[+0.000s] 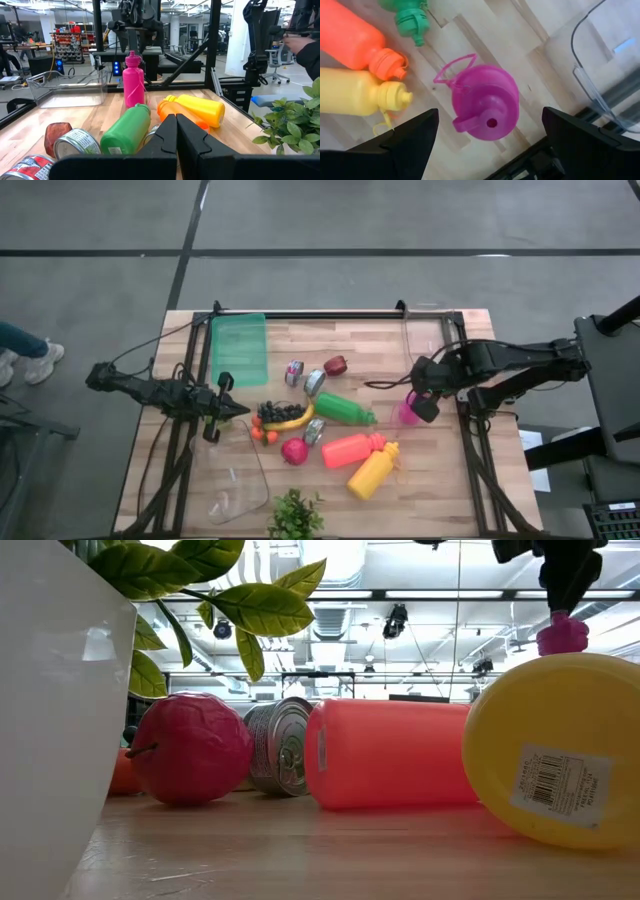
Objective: Pick & Place Food Item
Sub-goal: Put the pink tumbler bottle into the top right transparent bin
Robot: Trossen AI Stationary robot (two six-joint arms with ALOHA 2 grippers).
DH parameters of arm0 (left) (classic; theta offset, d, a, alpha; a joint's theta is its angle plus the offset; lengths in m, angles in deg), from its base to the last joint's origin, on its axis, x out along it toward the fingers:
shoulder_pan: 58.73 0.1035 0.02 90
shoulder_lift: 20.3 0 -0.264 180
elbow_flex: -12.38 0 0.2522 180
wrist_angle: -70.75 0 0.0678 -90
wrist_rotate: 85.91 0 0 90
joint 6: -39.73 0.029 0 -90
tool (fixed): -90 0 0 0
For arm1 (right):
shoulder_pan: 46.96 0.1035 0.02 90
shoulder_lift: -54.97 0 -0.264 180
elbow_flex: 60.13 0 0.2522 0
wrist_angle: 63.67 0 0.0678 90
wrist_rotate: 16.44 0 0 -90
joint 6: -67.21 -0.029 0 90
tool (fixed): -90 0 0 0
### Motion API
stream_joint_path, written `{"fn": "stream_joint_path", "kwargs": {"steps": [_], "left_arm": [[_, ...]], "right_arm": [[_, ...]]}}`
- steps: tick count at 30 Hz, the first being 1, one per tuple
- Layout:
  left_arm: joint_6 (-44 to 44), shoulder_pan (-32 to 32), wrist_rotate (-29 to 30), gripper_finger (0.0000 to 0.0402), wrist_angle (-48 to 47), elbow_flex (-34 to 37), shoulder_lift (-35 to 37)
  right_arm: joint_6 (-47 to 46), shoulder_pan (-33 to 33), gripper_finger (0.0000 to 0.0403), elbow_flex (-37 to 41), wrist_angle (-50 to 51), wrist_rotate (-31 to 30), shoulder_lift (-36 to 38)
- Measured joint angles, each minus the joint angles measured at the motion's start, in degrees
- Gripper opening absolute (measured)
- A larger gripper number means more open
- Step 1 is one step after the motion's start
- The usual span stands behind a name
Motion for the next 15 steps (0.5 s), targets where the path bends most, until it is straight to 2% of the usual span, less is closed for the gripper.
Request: {"fn": "stream_joint_path", "kwargs": {"steps": [15], "left_arm": [[0.0,0.0,0.0,0.0000,0.0,0.0,0.0]], "right_arm": [[-0.9,0.0,0.0354,1.9,-2.1,-0.4,0.1]]}}
